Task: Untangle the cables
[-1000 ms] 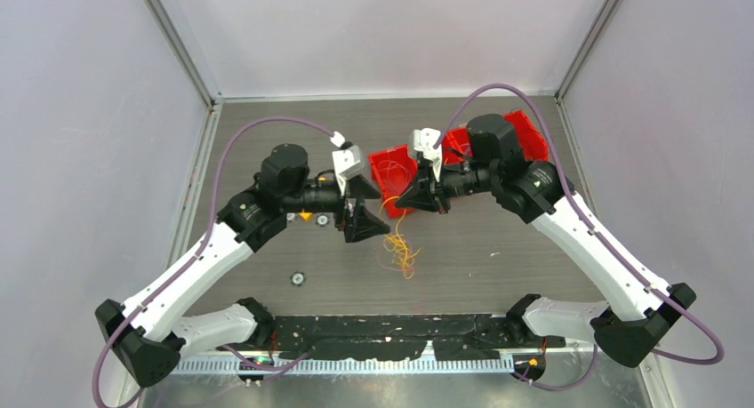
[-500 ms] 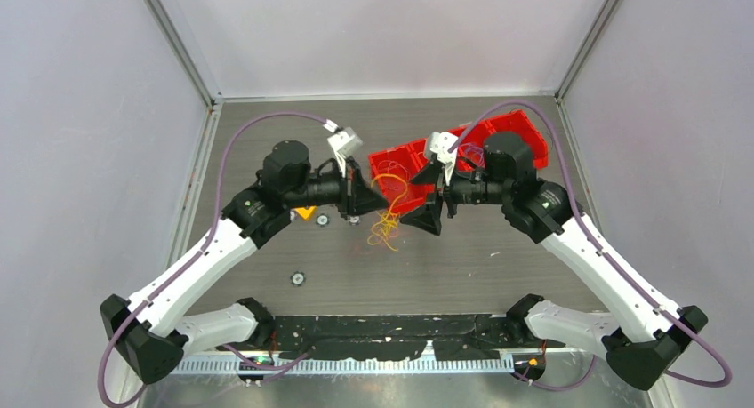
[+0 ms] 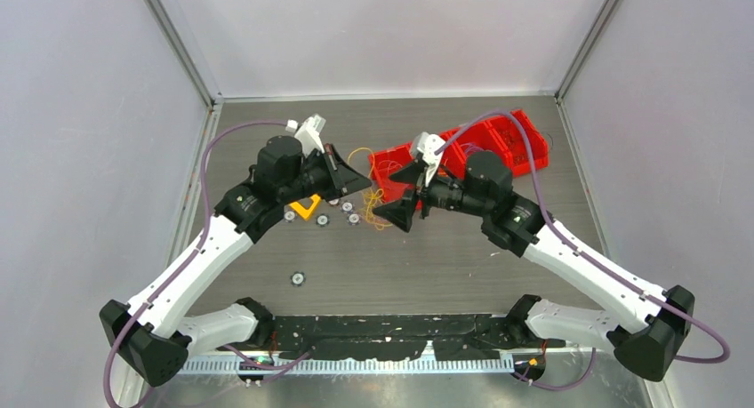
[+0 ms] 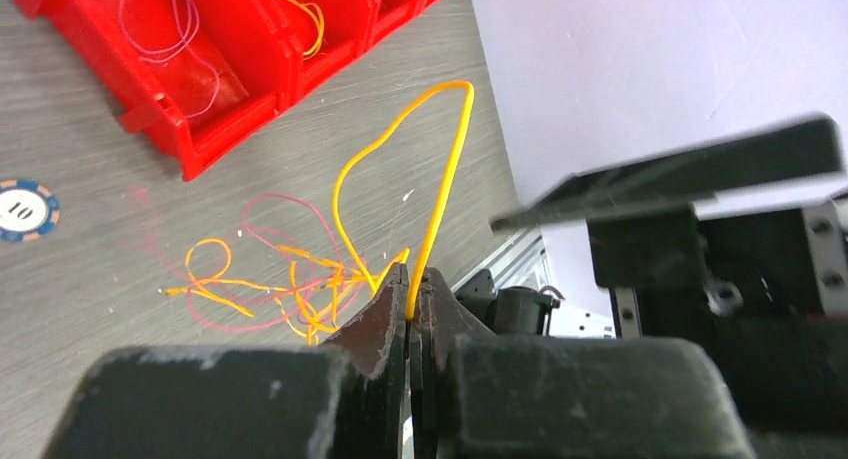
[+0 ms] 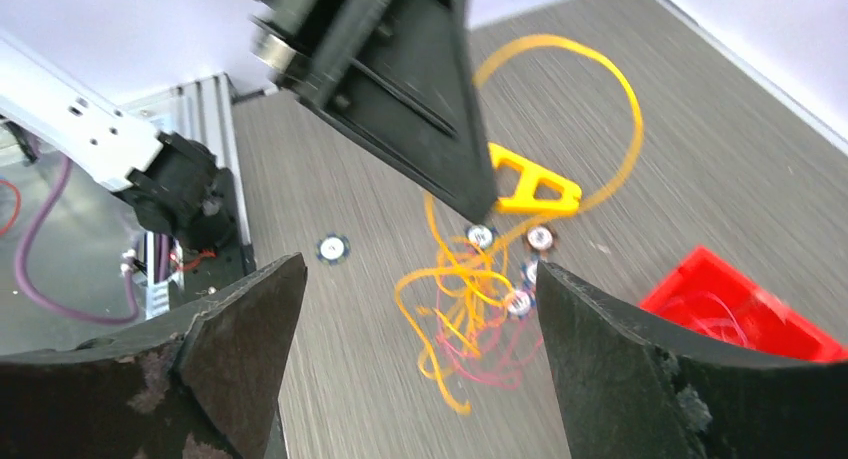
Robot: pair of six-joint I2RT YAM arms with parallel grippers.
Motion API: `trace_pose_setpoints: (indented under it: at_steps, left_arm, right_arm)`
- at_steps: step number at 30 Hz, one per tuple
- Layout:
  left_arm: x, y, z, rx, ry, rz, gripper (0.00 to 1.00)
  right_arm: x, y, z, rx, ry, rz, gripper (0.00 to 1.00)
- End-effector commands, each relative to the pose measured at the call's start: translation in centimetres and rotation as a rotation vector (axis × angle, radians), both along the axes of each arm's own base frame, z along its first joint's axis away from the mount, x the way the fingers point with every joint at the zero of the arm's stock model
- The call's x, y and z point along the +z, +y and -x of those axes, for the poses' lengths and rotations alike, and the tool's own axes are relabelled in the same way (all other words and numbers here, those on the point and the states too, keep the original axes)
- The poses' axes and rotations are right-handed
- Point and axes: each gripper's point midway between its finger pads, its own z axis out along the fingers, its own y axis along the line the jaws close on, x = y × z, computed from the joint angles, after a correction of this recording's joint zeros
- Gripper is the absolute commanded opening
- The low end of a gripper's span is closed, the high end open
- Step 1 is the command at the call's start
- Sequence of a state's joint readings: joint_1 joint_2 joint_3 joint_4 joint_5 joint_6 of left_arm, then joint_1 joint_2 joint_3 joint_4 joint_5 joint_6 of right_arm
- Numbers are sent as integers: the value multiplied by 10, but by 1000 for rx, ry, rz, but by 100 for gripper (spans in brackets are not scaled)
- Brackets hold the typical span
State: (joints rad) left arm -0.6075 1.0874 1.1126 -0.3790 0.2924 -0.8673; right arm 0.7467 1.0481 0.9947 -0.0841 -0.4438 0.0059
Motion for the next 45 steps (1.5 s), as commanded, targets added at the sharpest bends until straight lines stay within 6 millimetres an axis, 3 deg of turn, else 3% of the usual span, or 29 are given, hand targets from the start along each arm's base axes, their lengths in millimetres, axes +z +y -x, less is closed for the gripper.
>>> trace_pose_setpoints:
  at_steps: [1,6,10,13,17,21,25,30,34,40,45]
  left_arm:
    - [15,5,-6,88,68,60,0]
    - [31,-1,3,37,84,141,0]
    - [48,-5,13,-17,87,200,0]
    - [61,-8,23,-80,72,233,0]
    - [81,-10,37,-149,28,274,0]
    - [110,1,43,-173,-83,290,0]
    - [143,20,46,-149,-198,286,0]
    - [198,46,52,-102,-409,255,0]
    - [239,63,59,-48,-555,257,0]
    - [277,77,69,-11,-682,262,0]
    - [305,88,73,37,-764,276,0]
  right_arm:
    - [48,24,-4,14,-170,-112,89]
    - [20,43,-13,34,-203,-31,85]
    - [-13,48,-22,16,-204,22,84]
    - [-24,49,-27,1,-213,28,79]
    - [-40,48,-30,-15,-208,48,45]
    - [-66,41,-24,-4,-167,103,29]
    - [-93,30,-6,36,-102,147,20]
    - [-129,13,18,90,-7,221,17]
    - [-156,-2,23,96,11,287,18]
    - [-193,-22,27,104,52,376,16]
    - [-202,-26,29,123,35,403,14]
